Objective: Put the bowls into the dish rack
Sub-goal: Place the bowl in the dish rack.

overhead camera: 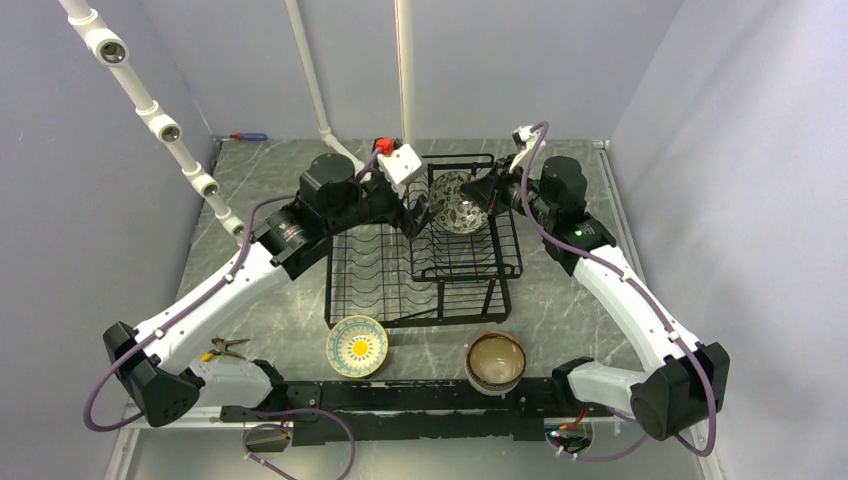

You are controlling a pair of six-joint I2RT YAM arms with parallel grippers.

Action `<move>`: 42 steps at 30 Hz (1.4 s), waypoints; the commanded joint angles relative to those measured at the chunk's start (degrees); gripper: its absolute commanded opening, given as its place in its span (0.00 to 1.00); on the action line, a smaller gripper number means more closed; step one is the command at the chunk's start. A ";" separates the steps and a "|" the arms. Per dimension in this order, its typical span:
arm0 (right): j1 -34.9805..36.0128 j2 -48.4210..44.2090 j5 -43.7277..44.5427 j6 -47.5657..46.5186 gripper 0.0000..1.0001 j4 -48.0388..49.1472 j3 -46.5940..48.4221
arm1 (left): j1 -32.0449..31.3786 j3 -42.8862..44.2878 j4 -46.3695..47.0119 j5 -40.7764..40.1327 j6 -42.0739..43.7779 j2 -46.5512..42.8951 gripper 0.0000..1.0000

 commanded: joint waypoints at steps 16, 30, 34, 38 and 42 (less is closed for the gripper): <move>0.10 -4.68 -9.88 -1.62 0.00 12.49 -0.33 | 9.48 3.40 -0.04 24.86 -43.64 4.75 0.94; 0.13 -4.36 -12.59 2.09 0.00 15.63 0.52 | 7.91 6.56 3.02 33.77 -56.09 15.17 0.94; 0.13 -3.23 -12.64 0.69 0.00 13.56 1.57 | 7.47 9.29 -3.24 33.07 -55.27 17.39 0.85; 0.13 -3.21 -11.11 -0.83 0.00 11.41 1.59 | 7.48 9.63 -5.32 32.49 -53.45 16.92 0.67; 0.13 -3.92 -9.61 -0.64 0.00 11.54 0.53 | 7.47 10.72 -8.97 30.72 -51.73 17.02 0.67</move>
